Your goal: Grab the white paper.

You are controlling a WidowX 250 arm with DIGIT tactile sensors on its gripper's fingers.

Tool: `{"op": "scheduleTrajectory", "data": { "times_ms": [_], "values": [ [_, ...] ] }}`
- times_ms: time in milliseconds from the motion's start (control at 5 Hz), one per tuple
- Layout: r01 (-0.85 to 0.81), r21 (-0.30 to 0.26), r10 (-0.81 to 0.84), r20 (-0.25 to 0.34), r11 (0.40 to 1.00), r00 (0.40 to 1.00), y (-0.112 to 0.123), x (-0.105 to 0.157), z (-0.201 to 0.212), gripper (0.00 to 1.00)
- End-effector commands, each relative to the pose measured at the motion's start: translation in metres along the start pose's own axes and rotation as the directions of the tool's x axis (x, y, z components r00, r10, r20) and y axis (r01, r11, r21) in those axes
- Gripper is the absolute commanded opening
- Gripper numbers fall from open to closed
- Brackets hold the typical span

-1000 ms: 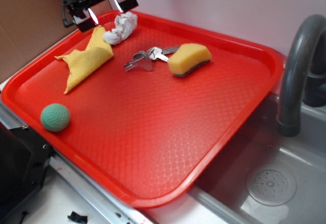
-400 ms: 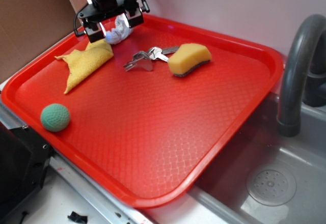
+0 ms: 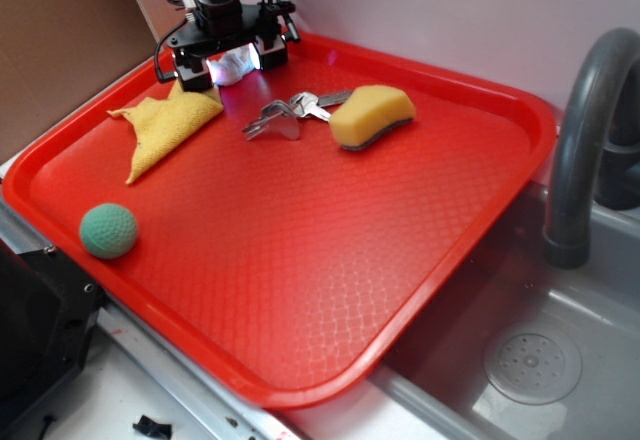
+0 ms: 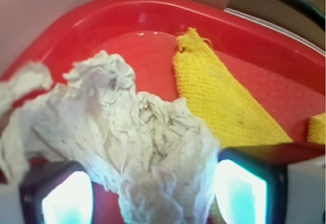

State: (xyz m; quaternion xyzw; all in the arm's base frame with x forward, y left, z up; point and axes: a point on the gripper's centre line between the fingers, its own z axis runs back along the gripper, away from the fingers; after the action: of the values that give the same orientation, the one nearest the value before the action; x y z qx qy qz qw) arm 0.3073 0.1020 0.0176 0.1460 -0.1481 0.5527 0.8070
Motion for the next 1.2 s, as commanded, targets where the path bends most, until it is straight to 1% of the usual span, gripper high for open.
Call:
{"op": "scheduleTrajectory", "data": {
  "times_ms": [0, 200, 400, 600, 800, 1000],
  "values": [
    [-0.02, -0.004, 0.02, 0.037, 1.0, 0.999, 0.006, 0.016, 0.007, 0.0],
    [-0.005, -0.007, 0.005, 0.021, 1.0, 1.0, 0.005, 0.014, 0.006, 0.0],
    [0.058, -0.056, -0.058, 0.012, 0.997, 0.998, 0.004, 0.013, 0.022, 0.0],
    [0.239, -0.175, -0.249, -0.038, 0.955, 0.968, 0.002, 0.01, 0.067, 0.0],
    [0.4, -0.359, -0.463, -0.106, 0.843, 0.88, 0.007, -0.002, 0.12, 0.0],
    [0.558, -0.447, -0.673, -0.147, 0.699, 0.725, 0.019, -0.024, 0.16, 0.0]
  ]
}}
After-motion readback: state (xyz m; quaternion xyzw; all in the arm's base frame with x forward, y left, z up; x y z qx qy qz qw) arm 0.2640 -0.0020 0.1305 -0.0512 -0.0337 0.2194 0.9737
